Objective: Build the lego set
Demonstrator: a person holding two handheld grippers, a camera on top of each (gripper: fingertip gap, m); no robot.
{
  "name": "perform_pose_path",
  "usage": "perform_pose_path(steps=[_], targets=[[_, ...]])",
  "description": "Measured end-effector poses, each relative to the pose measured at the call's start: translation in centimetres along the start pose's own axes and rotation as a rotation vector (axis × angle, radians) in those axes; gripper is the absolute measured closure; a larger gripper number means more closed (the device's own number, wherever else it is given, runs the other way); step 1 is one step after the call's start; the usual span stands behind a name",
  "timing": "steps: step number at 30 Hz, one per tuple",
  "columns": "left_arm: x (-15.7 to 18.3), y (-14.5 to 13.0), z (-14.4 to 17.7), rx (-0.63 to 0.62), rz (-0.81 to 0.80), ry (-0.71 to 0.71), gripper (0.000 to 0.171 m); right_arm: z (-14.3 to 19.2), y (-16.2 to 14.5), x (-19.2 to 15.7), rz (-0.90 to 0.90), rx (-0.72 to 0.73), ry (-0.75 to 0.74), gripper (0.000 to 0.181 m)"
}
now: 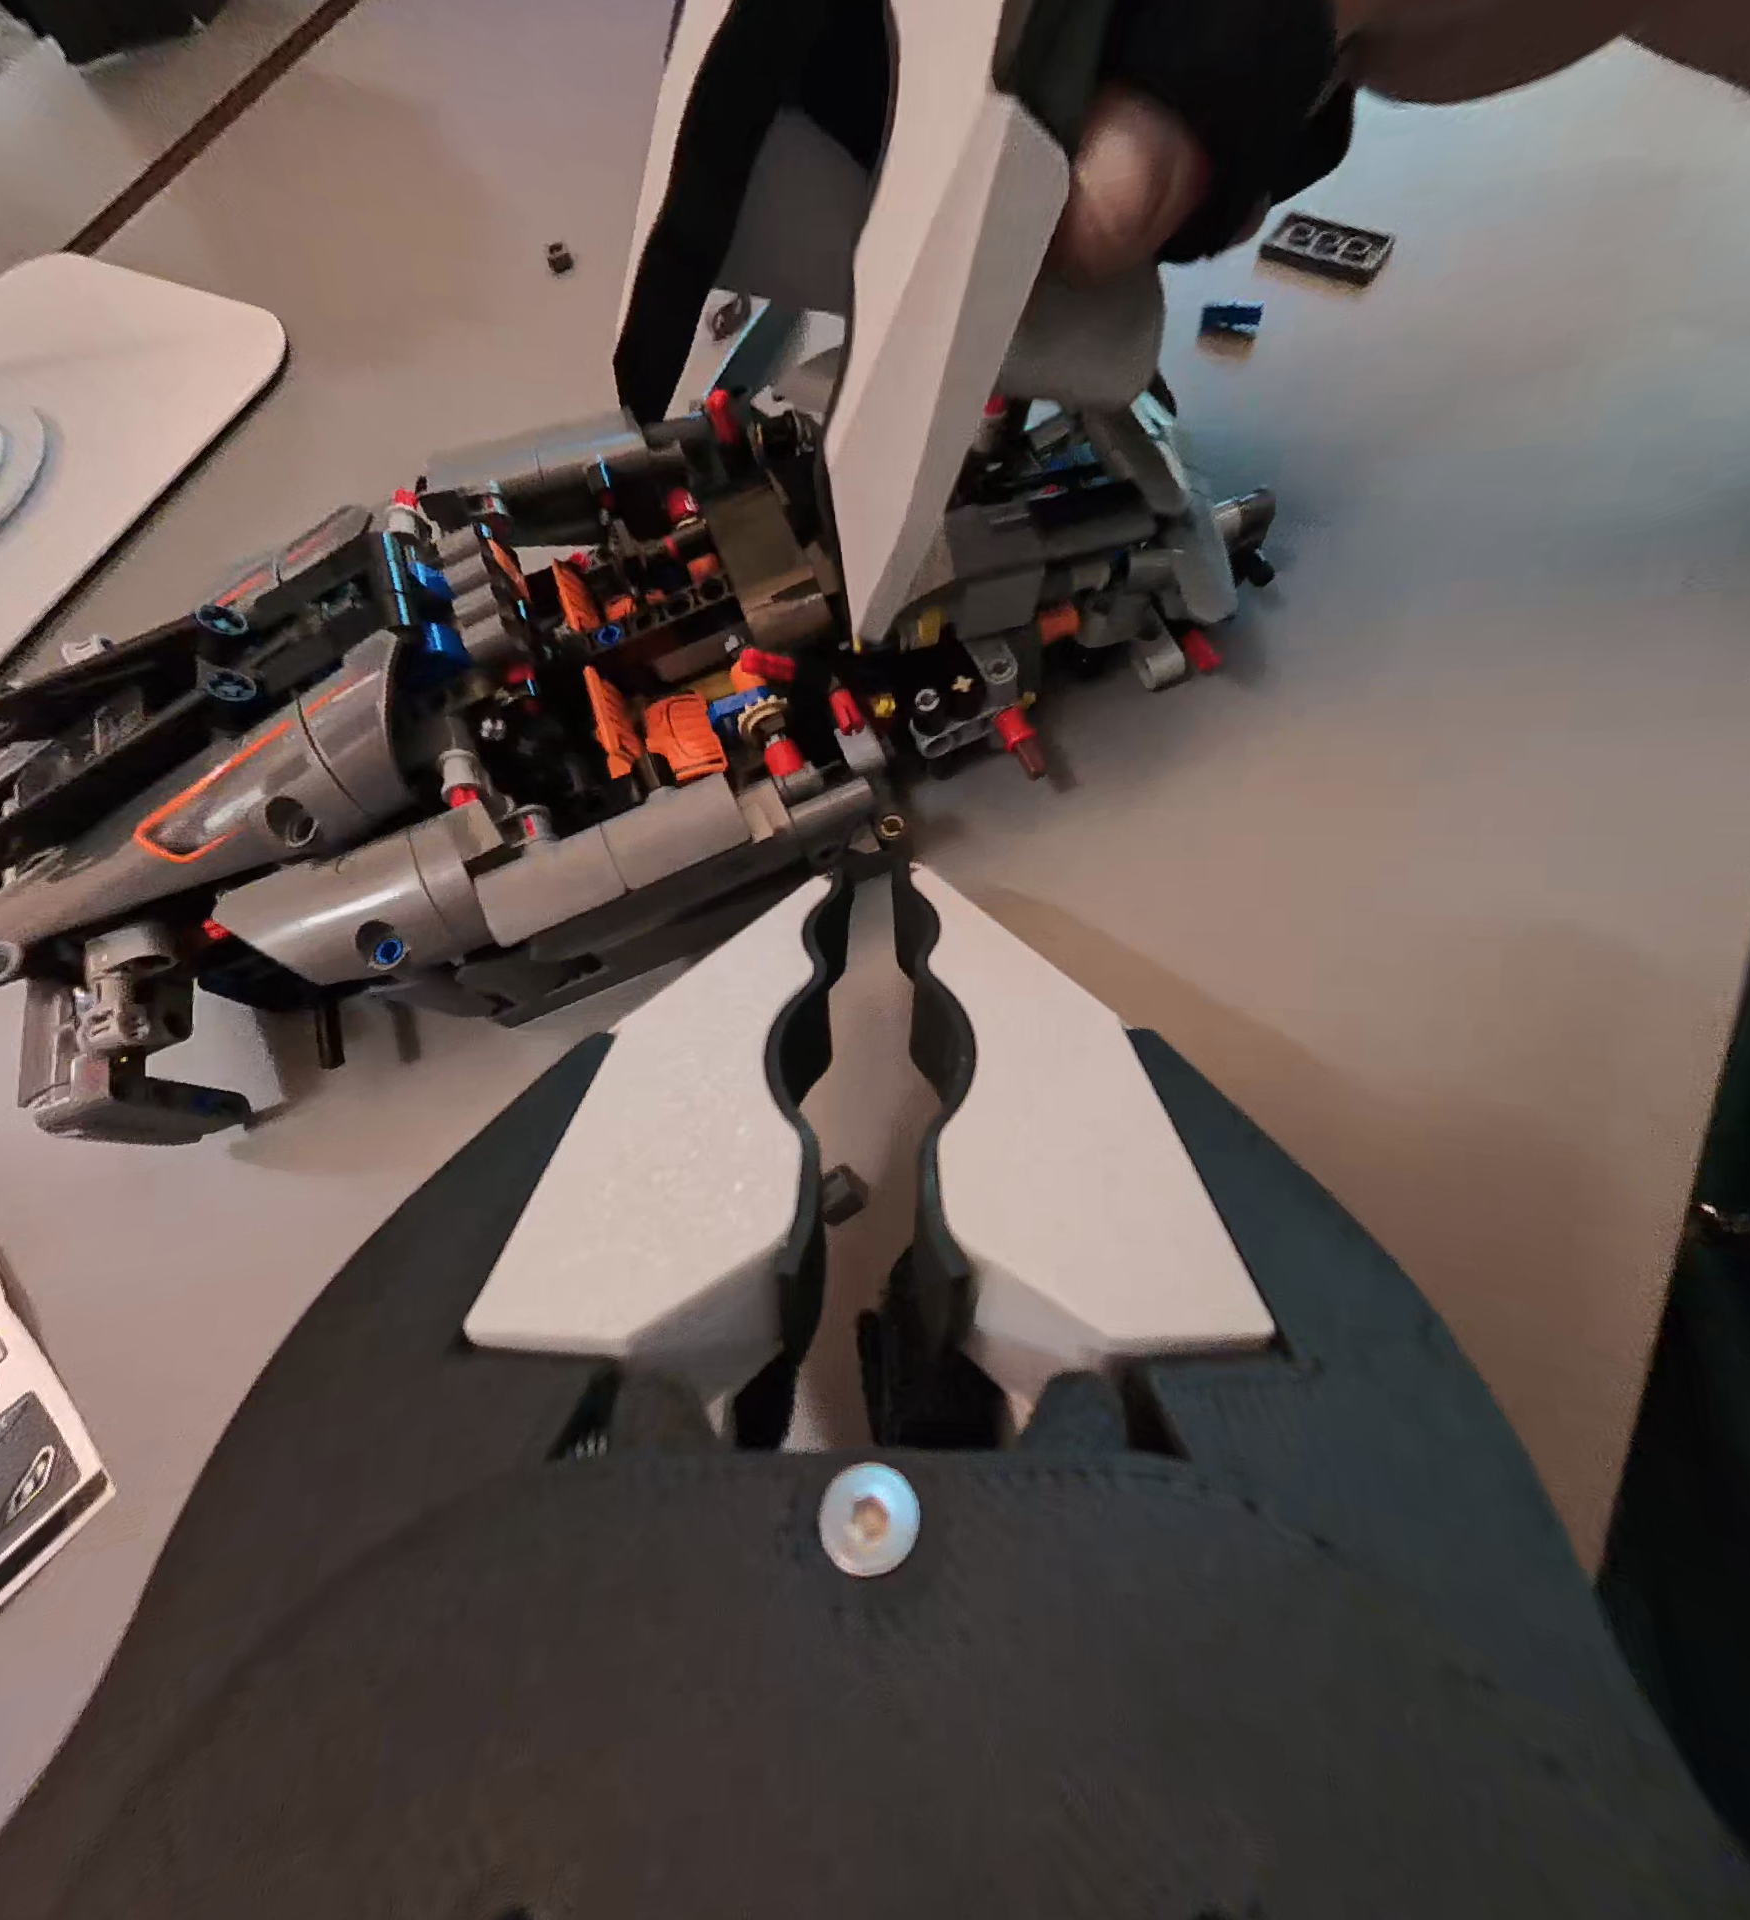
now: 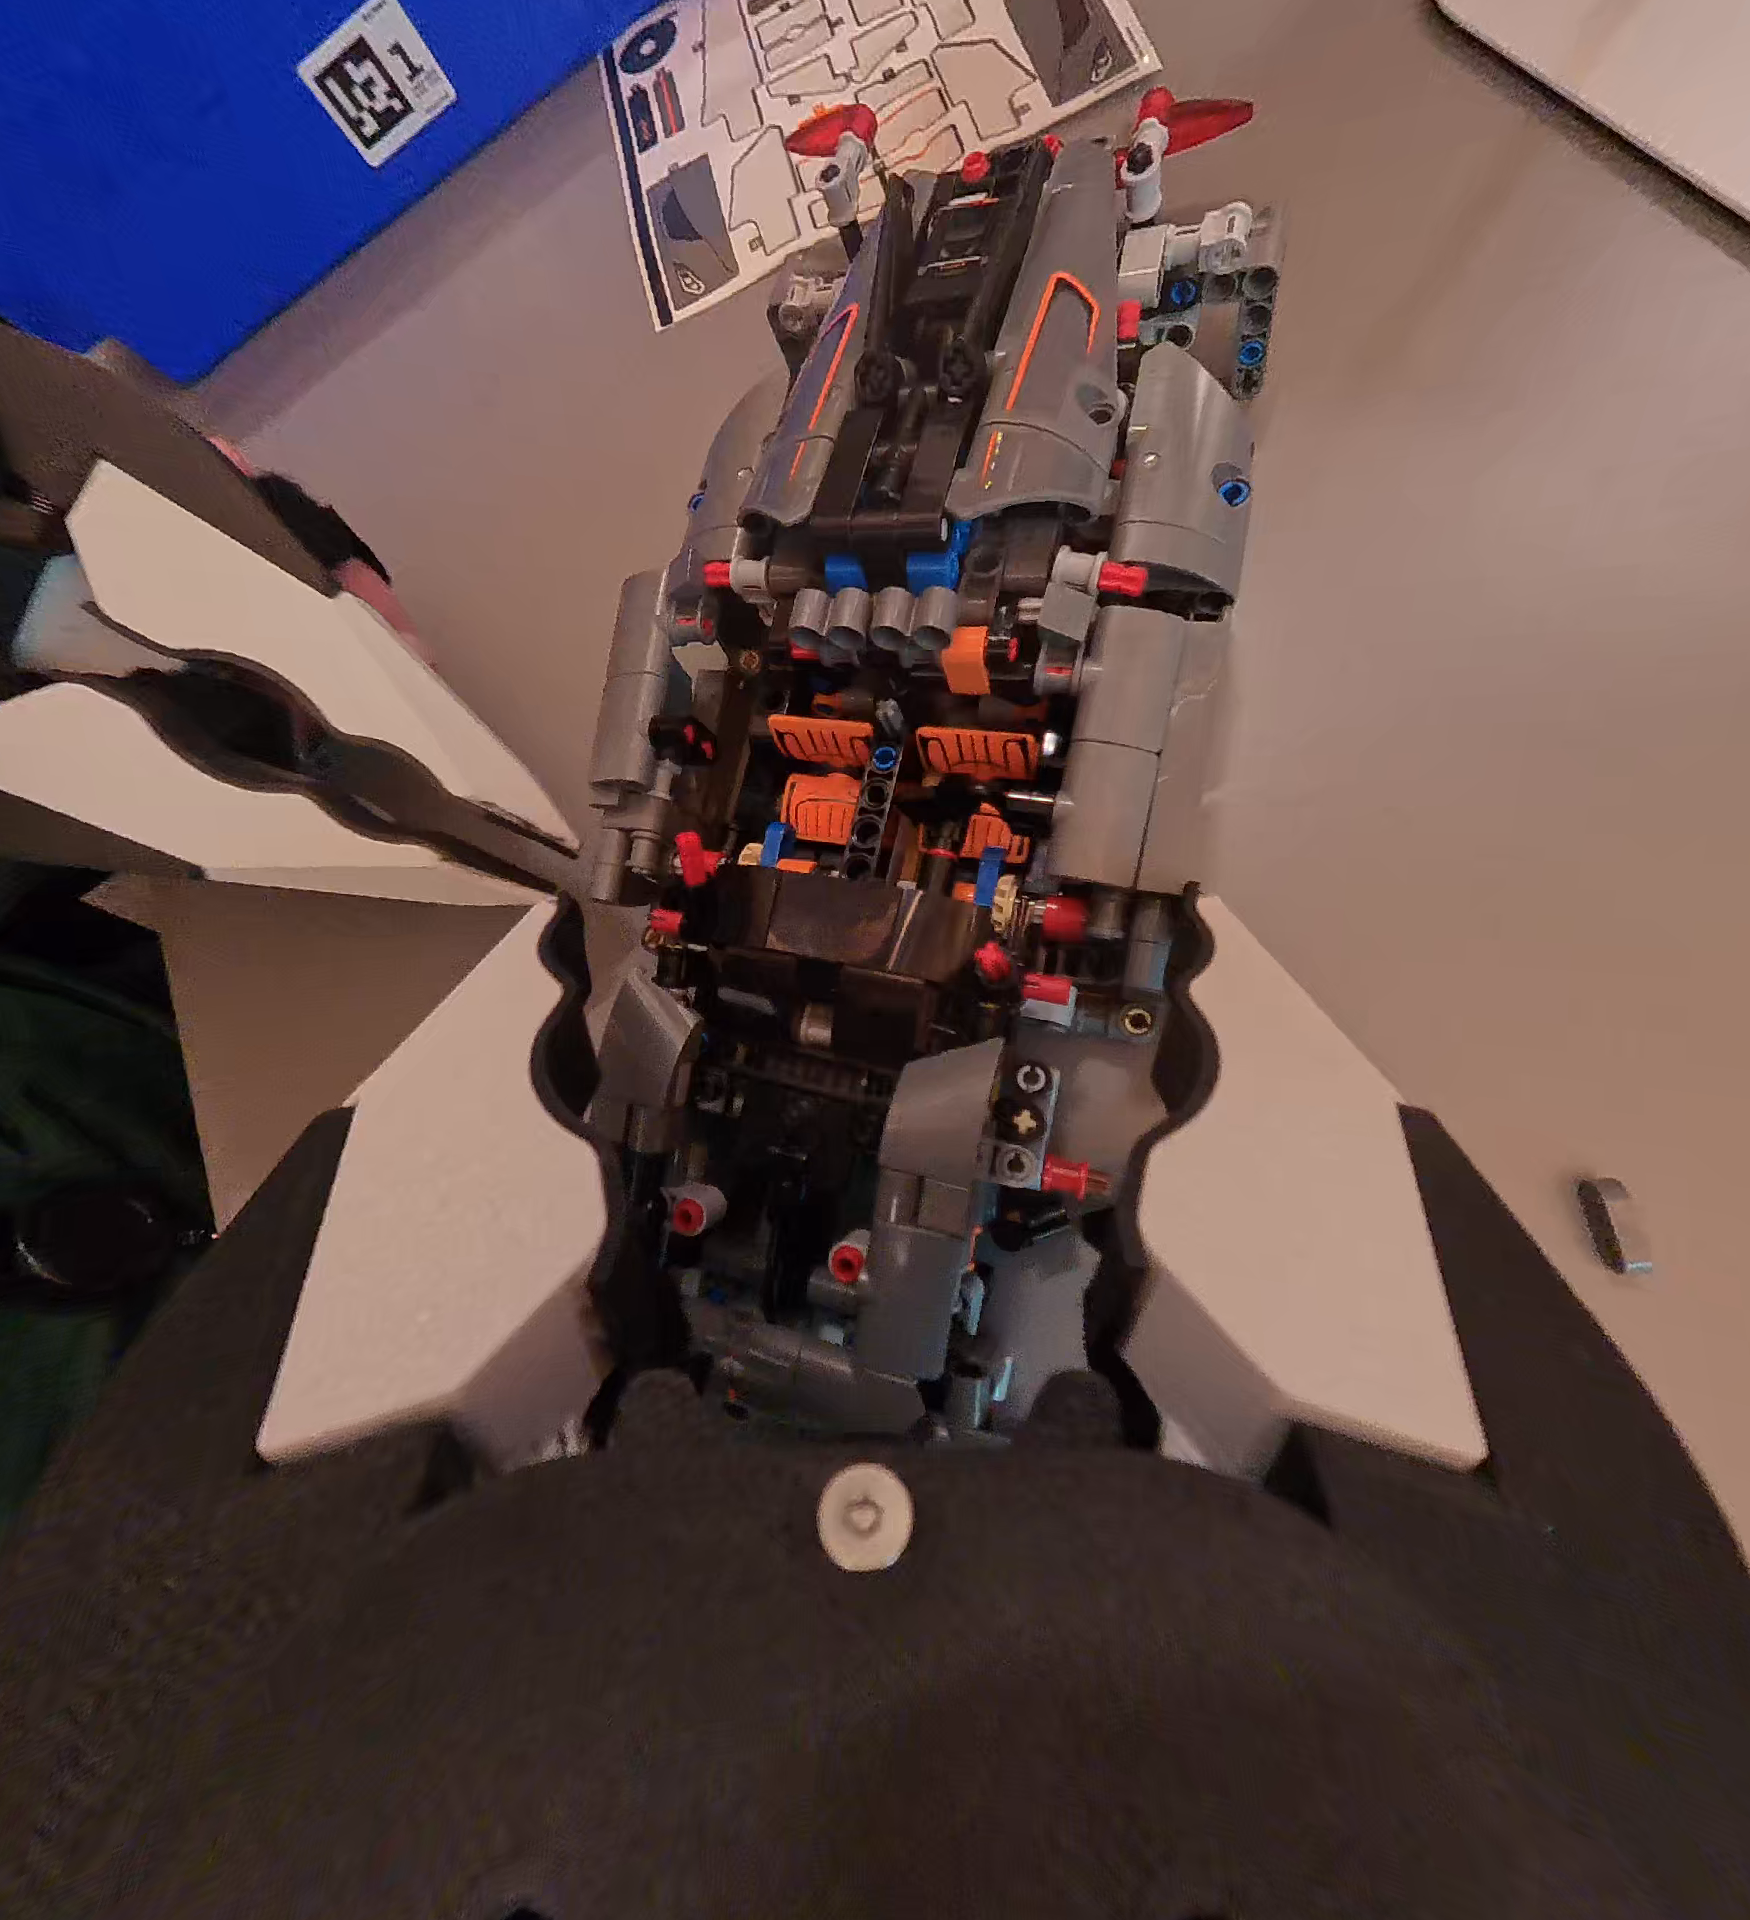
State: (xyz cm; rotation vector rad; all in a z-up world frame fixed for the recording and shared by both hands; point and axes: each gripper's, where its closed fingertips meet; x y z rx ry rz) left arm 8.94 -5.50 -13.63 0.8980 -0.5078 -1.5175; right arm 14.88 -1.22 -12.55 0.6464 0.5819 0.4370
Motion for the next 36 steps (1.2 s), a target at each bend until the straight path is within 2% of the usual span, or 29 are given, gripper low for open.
perform_pose_path(steps=[5, 10, 16, 19, 24, 31, 36], targets=[[-0.6, -0.1, -0.7, -0.001, 0.043, 0.044, 0.164, 0.6, 0.3, 0.4, -0.041, 0.046, 0.101, 0.084], [-1.1, 0.0, -0.9, -0.008, 0.034, 0.096, 0.171, 0.7, 0.4, 1.2, -0.041, 0.071, 0.119, 0.100], [-1.4, -0.2, -1.2, -0.018, 0.032, 0.092, 0.171, 1.2, 0.7, 1.7, -0.091, 0.092, 0.210, 0.107], [-1.3, -0.1, -1.3, -0.013, 0.036, 0.086, 0.171, 1.7, 0.8, 2.5, -0.112, 0.105, 0.244, 0.124], [-1.2, 0.1, -1.5, -0.008, 0.010, 0.076, 0.171, 1.9, 0.7, 3.6, -0.134, 0.091, 0.268, 0.143], [-1.3, 0.2, -1.9, -0.010, -0.003, 0.068, 0.171, 2.5, 0.8, 4.3, -0.184, 0.063, 0.289, 0.145], [-1.2, 0.3, -2.0, -0.008, -0.008, 0.061, 0.171, 2.5, 0.4, 5.5, -0.201, 0.028, 0.243, 0.158]])
Point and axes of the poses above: each gripper's, where its closed fingertips meet, z back along the fingers, y out of its top, x = y × z across the jaws, and after that the axes turned 7 degrees about -z, right-handed
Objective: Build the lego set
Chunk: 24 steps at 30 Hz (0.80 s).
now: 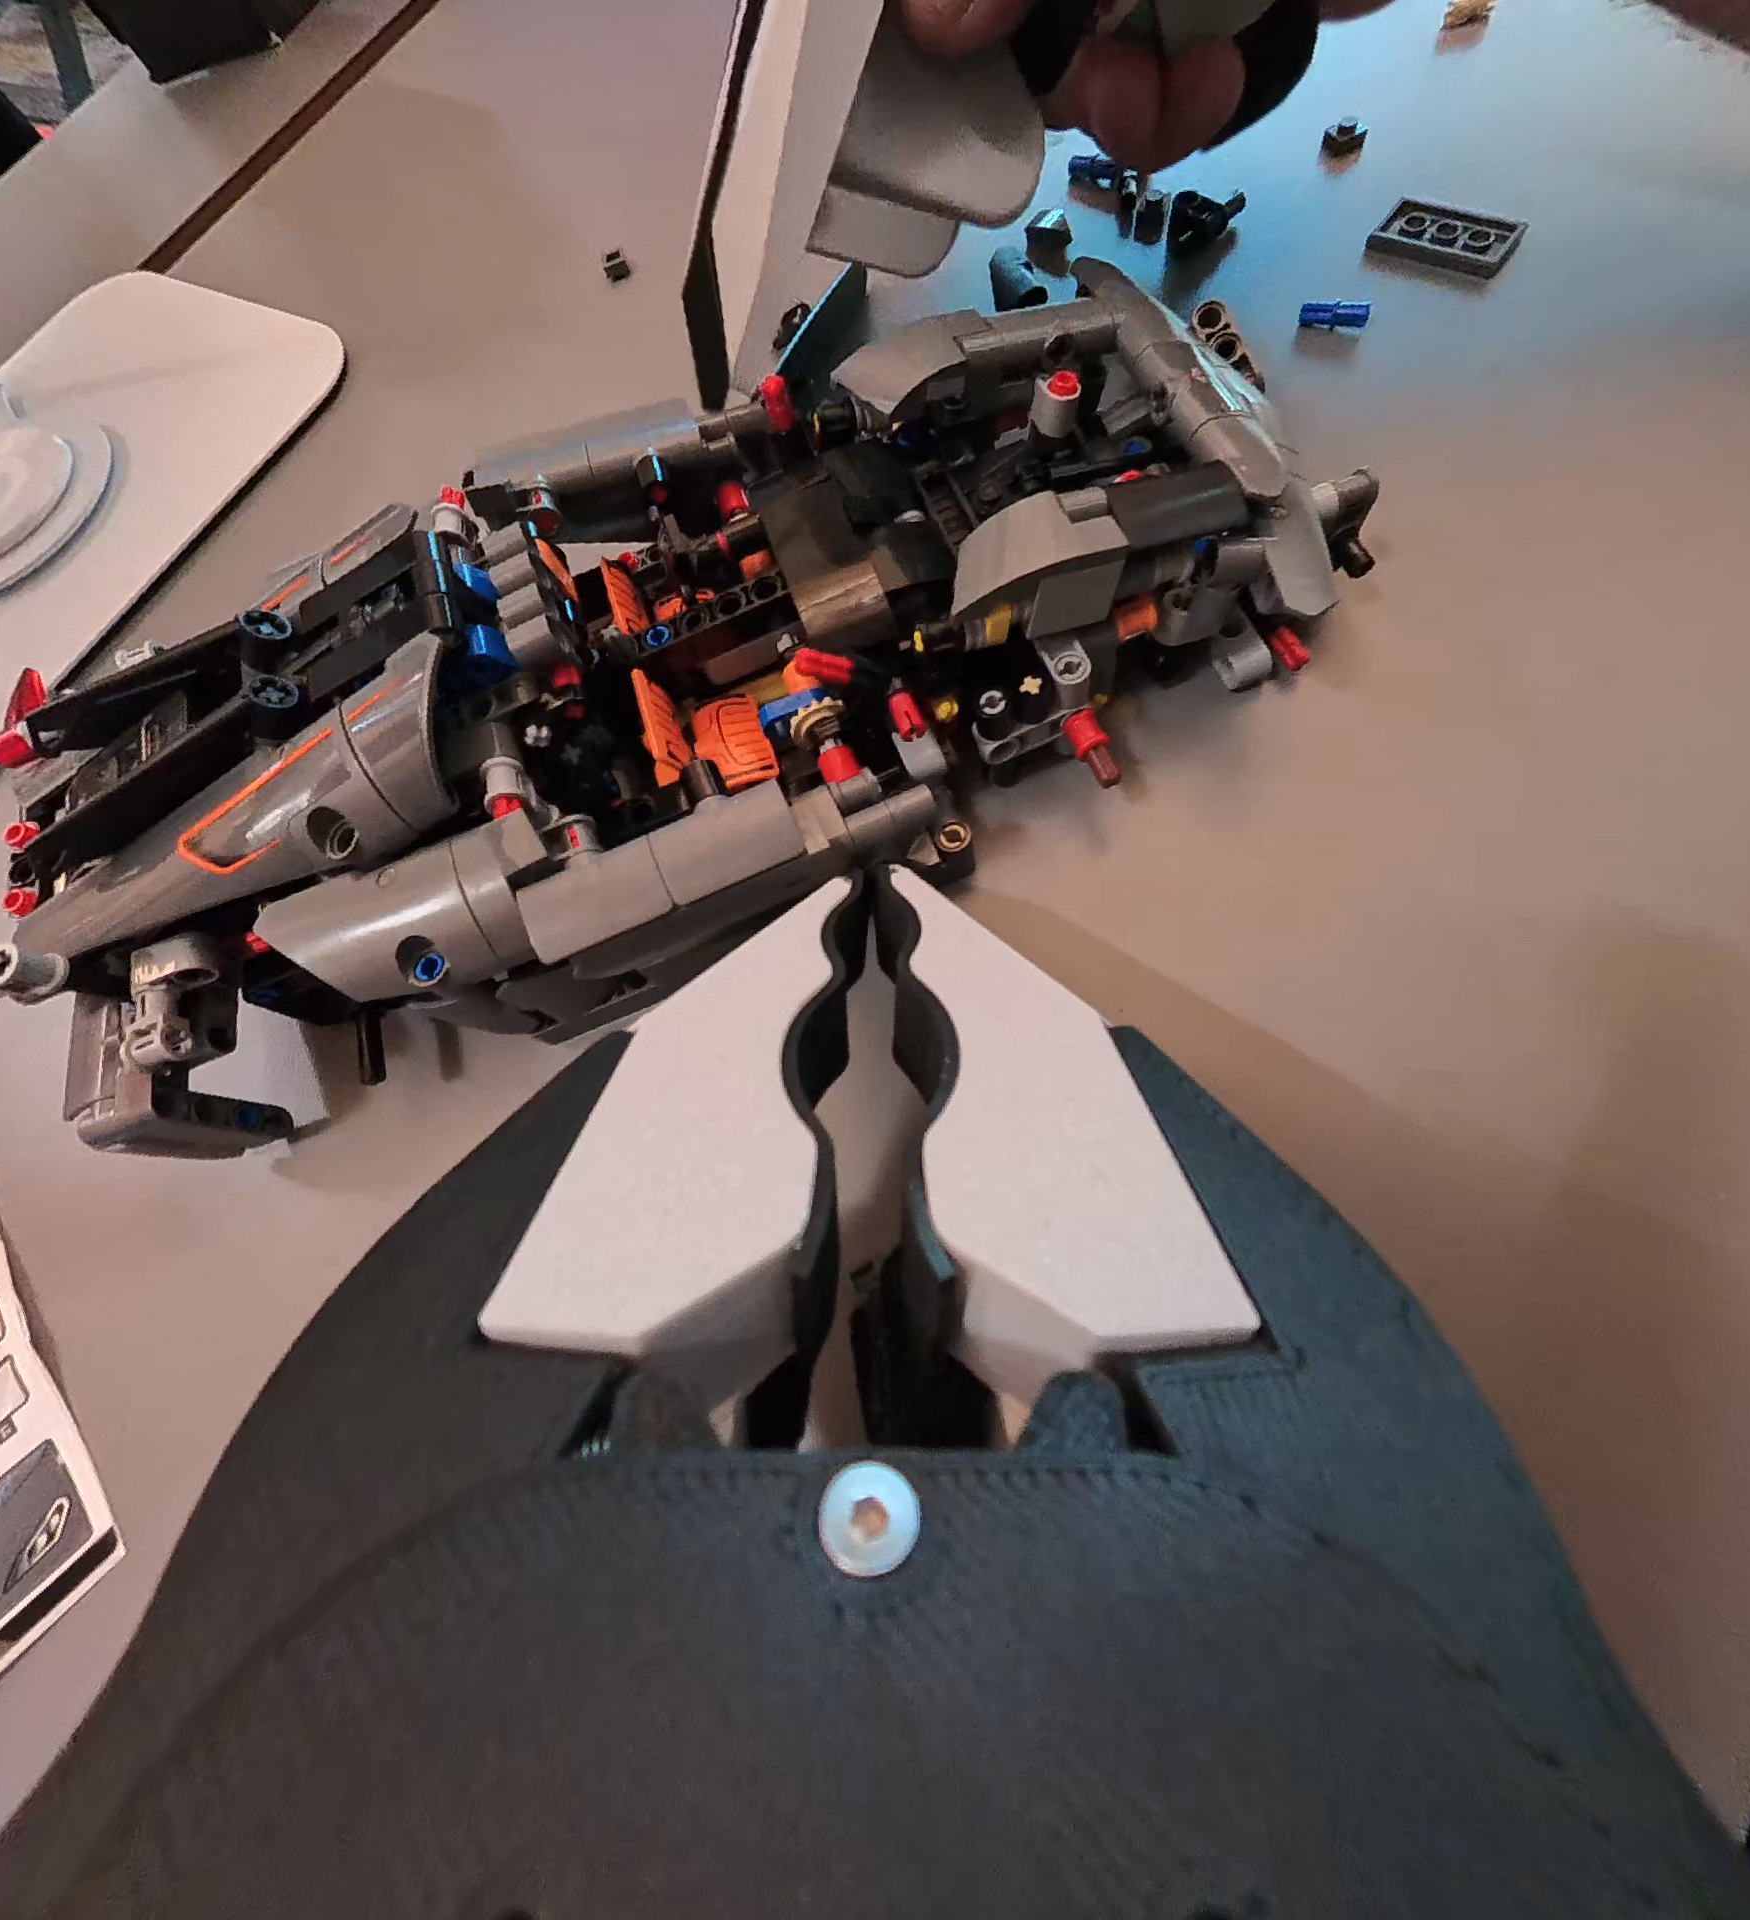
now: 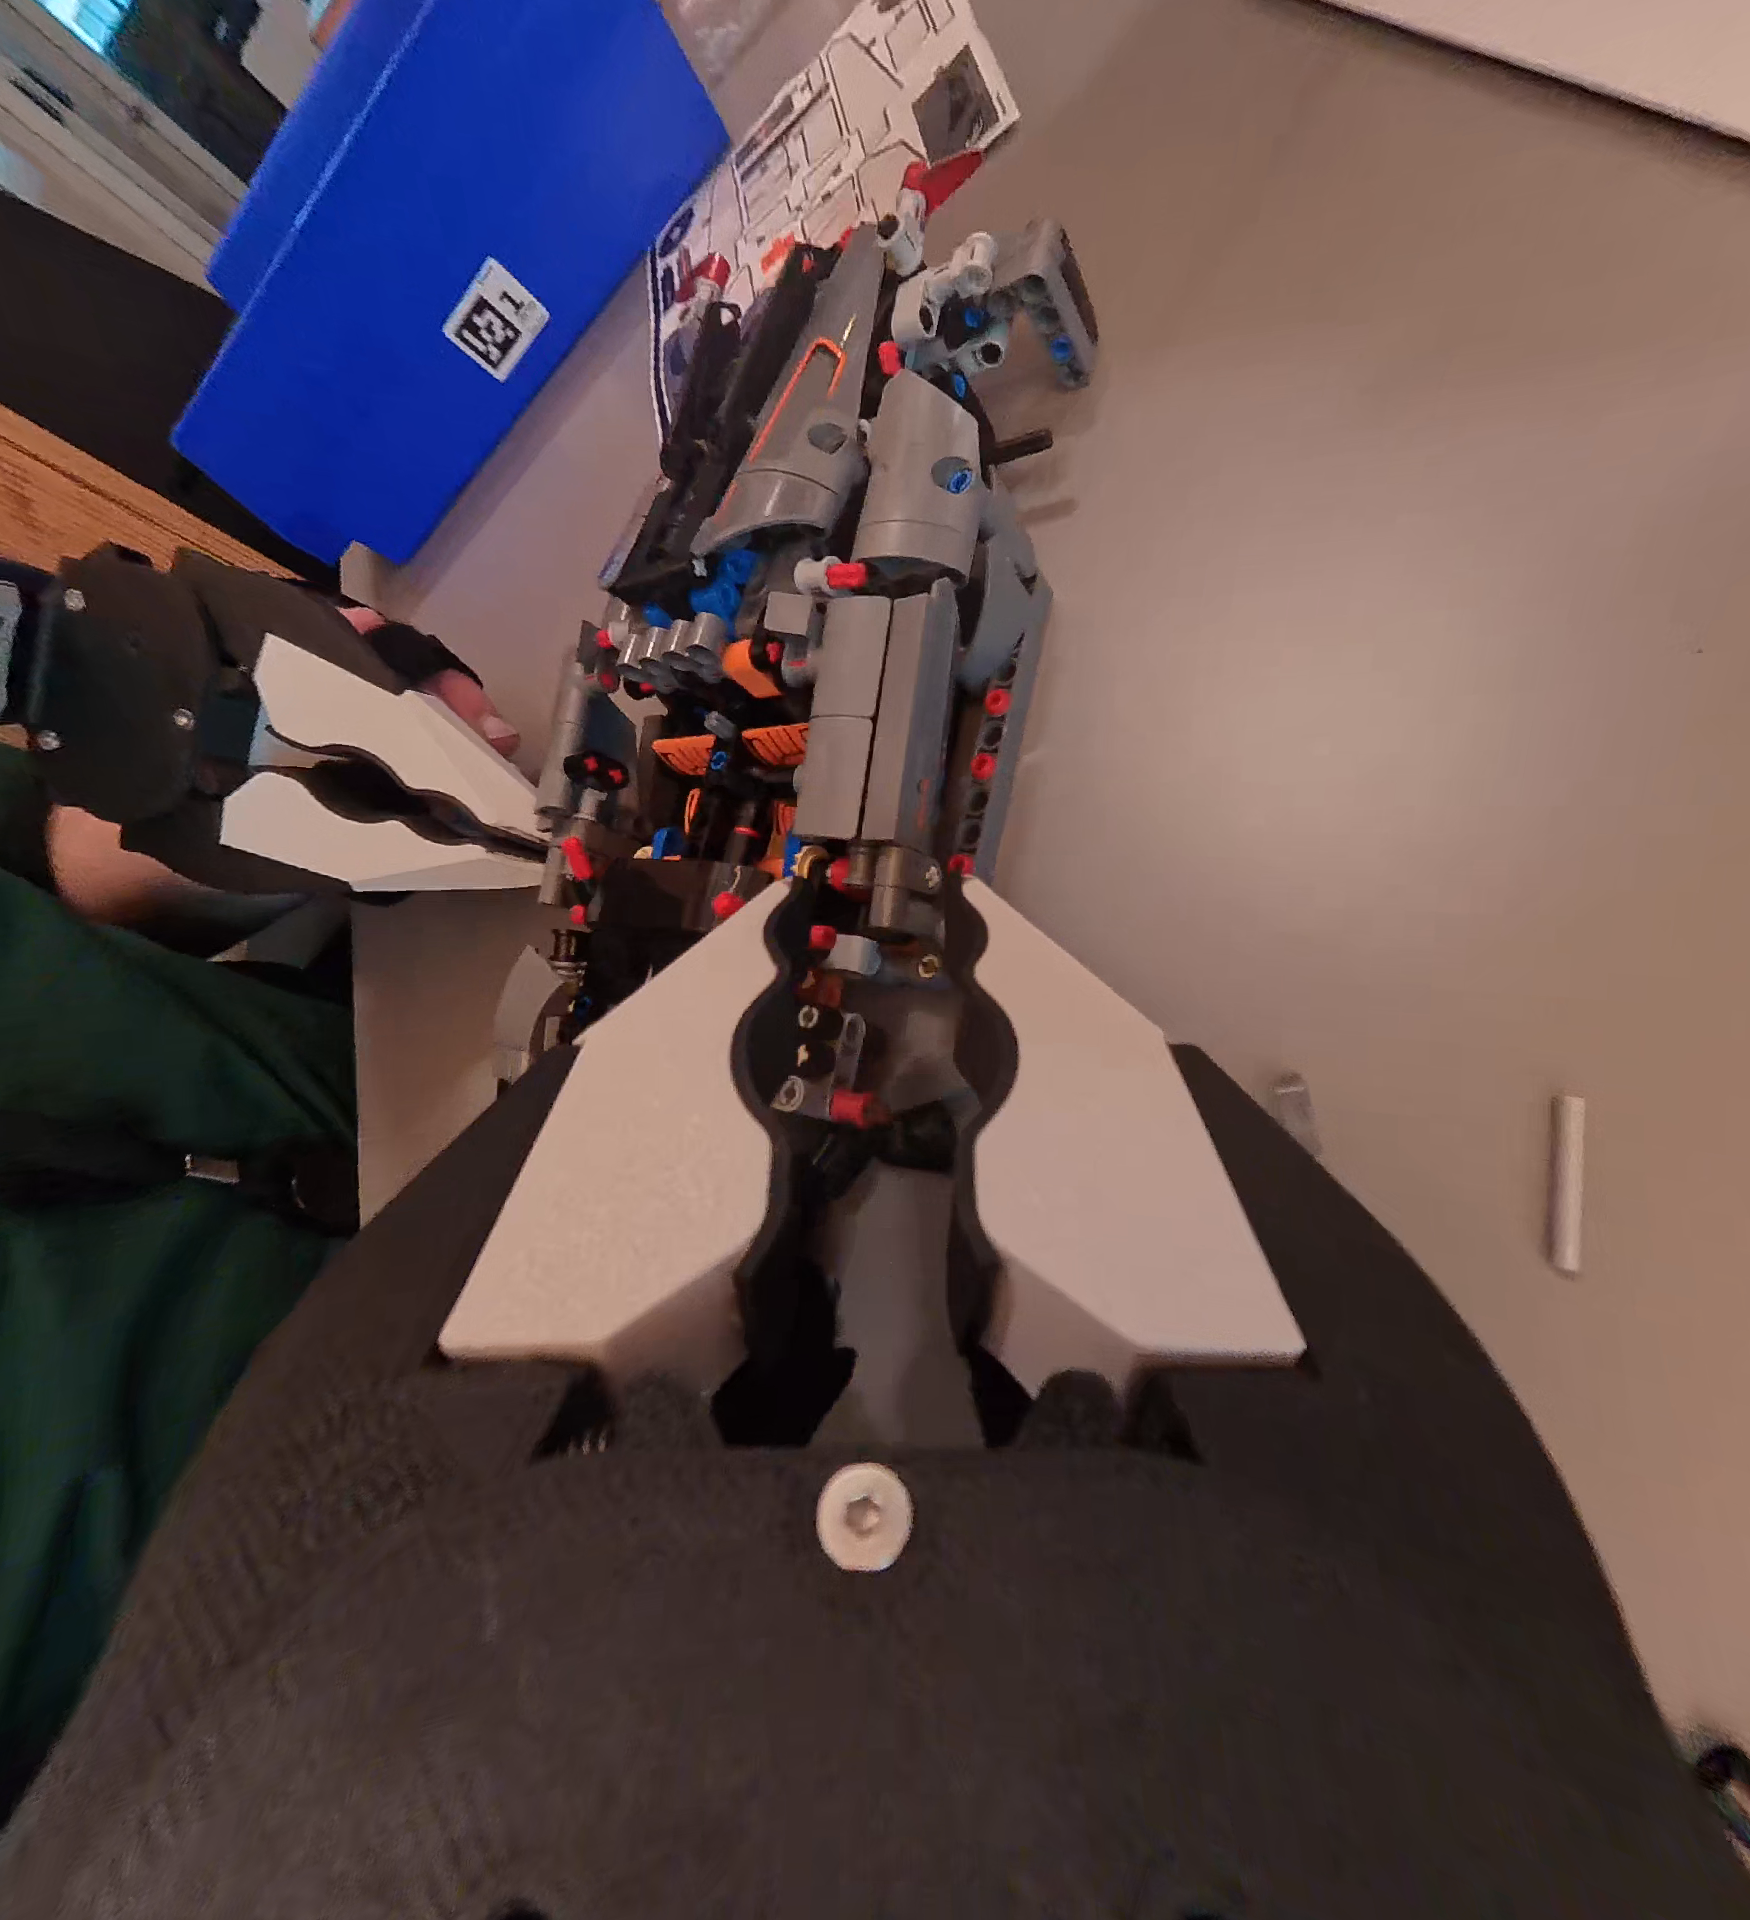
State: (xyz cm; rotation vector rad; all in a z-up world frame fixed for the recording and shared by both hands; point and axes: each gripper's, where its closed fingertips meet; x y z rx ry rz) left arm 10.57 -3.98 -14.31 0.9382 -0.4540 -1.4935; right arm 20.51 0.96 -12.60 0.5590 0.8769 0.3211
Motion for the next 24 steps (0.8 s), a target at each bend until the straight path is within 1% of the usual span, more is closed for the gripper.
perform_pose_path(steps=[5, 6, 10, 12, 15, 24], targets=[[0.1, 0.0, 0.0, 0.001, -0.015, 0.004, 0.171, -0.8, -0.4, 0.4, 0.045, -0.063, -0.070, 0.168], [0.1, 0.0, 0.0, 0.000, -0.018, 0.006, 0.171, -0.7, -0.3, 0.3, 0.059, -0.055, -0.075, 0.169], [0.1, 0.1, -0.1, -0.002, -0.032, 0.008, 0.171, -0.8, -0.2, 0.4, 0.046, -0.055, -0.076, 0.168], [0.2, 0.1, -0.2, -0.003, -0.033, 0.006, 0.171, -0.8, -0.2, 0.4, 0.051, -0.056, -0.086, 0.161], [0.2, 0.1, -0.2, -0.007, -0.038, 0.011, 0.171, -1.0, -0.1, 0.4, 0.061, -0.059, -0.092, 0.159], [0.1, 0.3, 0.0, 0.004, -0.057, 0.046, 0.171, -1.2, 0.0, 0.5, 0.078, -0.062, -0.112, 0.165]])
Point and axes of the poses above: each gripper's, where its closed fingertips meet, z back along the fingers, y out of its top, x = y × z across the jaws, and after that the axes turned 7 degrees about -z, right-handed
